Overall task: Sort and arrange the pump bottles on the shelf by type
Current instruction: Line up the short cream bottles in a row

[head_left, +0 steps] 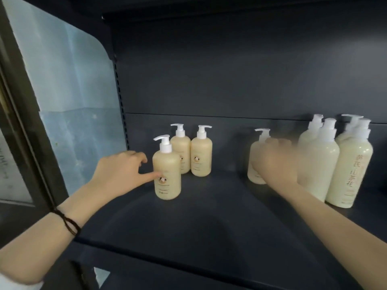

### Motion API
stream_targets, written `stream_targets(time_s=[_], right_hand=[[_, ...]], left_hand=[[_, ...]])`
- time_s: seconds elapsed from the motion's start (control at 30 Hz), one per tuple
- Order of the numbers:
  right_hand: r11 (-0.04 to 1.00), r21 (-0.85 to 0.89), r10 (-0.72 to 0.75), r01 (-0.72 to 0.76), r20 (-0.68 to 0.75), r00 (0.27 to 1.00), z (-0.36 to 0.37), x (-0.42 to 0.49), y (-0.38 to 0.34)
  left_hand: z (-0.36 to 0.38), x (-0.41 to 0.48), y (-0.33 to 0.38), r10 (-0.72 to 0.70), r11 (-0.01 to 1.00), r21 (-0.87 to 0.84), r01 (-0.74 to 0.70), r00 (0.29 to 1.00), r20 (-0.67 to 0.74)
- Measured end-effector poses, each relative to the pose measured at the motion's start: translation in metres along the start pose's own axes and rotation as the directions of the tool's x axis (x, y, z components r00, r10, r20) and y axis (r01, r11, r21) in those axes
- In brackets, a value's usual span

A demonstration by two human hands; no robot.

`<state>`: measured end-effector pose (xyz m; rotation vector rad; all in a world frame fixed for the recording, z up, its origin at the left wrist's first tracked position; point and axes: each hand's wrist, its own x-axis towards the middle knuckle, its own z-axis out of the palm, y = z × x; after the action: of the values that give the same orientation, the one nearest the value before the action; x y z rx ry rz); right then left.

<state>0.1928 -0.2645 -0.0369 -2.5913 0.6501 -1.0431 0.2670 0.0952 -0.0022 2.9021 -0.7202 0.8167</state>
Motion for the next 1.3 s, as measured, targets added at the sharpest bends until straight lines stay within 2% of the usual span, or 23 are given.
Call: stream_targets(time_s=[0.07,0.13,0.23,0.3,0.43,0.57,0.77,0.9,1.07,1.3], right_hand=[[0.980,0.156,0.122,-0.124,0.020,0.992,0.007,-0.001,0.001],[0.936,0.281,0.198,-0.211,0.074,0.977,0.012,-0.001,0.004],[0.876,0.395,0.241,-0.277,0.138,0.961,0.018,-0.001,0.009],[0.867,0.409,0.254,-0.286,0.132,0.958,0.021,-0.001,0.012],[0.881,0.370,0.283,-0.293,0.084,0.955,0.026,0.000,0.014],[0.892,0.369,0.250,-0.262,0.082,0.965,0.028,-0.001,0.018],[0.883,0.409,0.214,-0.231,0.088,0.973,0.032,0.001,0.021],[0.873,0.434,0.201,-0.223,0.097,0.975,0.034,0.002,0.022],[0.857,0.464,0.193,-0.223,0.111,0.975,0.040,0.003,0.021],[0.827,0.517,0.181,-0.223,0.131,0.975,0.045,0.001,0.011]], left_hand=[[0.009,0.003,0.000,-0.023,0.991,-0.130,0.042,0.989,0.145],[0.018,0.010,-0.001,-0.027,0.951,-0.294,0.092,0.976,0.218],[0.032,0.018,0.001,-0.021,0.803,-0.565,0.189,0.957,0.290],[0.040,0.022,0.005,-0.016,0.685,-0.689,0.236,0.950,0.311],[0.052,0.033,0.024,0.014,0.599,-0.765,0.235,0.953,0.304],[0.063,0.048,0.055,0.058,0.513,-0.826,0.233,0.951,0.304],[0.082,0.067,0.123,-0.012,0.427,-0.881,0.205,0.975,0.221],[0.097,0.078,0.151,-0.033,0.414,-0.885,0.214,0.975,0.221],[0.097,0.087,0.160,-0.057,0.511,-0.843,0.167,0.985,0.161],[0.101,0.082,0.153,-0.033,0.585,-0.802,0.125,0.991,0.130]])
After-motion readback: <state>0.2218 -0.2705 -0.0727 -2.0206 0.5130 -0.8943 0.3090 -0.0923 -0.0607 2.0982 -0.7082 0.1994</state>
